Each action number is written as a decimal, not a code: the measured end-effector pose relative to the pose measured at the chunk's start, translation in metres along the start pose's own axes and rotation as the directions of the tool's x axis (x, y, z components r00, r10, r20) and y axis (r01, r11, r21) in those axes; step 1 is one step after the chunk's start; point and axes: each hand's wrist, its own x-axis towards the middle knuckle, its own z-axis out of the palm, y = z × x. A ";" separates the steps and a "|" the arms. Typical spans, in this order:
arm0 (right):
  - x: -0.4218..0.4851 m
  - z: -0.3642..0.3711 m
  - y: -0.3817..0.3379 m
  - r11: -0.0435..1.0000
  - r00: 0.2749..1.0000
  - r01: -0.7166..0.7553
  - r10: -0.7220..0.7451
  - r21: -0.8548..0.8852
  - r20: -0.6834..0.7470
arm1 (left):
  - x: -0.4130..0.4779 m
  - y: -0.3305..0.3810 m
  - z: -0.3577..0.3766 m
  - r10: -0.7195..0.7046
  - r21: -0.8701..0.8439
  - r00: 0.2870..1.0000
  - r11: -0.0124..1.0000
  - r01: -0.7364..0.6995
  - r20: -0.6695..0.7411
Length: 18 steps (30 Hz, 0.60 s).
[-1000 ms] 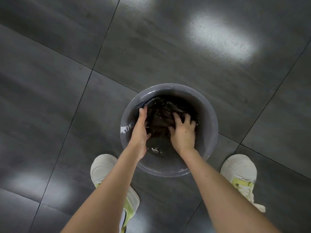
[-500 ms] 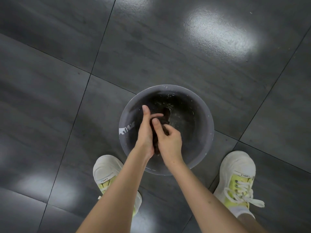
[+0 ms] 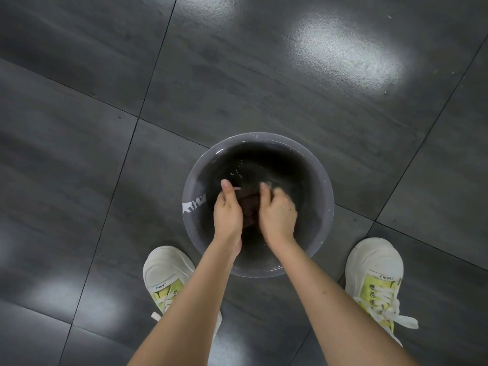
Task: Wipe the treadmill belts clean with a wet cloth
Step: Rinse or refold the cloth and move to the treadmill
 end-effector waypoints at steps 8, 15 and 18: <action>0.008 0.014 0.015 0.968 0.975 0.146 -0.105 -0.206 0.196 | 0.010 -0.002 -0.017 -0.069 0.100 0.998 0.993 0.069 -0.006; -0.023 -0.015 -0.005 0.753 0.782 -0.416 0.010 0.509 0.624 | 0.014 0.015 -0.024 -0.224 -0.139 0.944 0.955 0.263 0.242; -0.031 -0.033 -0.005 0.751 0.765 -0.407 -0.031 0.520 0.643 | 0.006 0.016 -0.022 -0.228 -0.201 0.950 0.941 0.272 0.215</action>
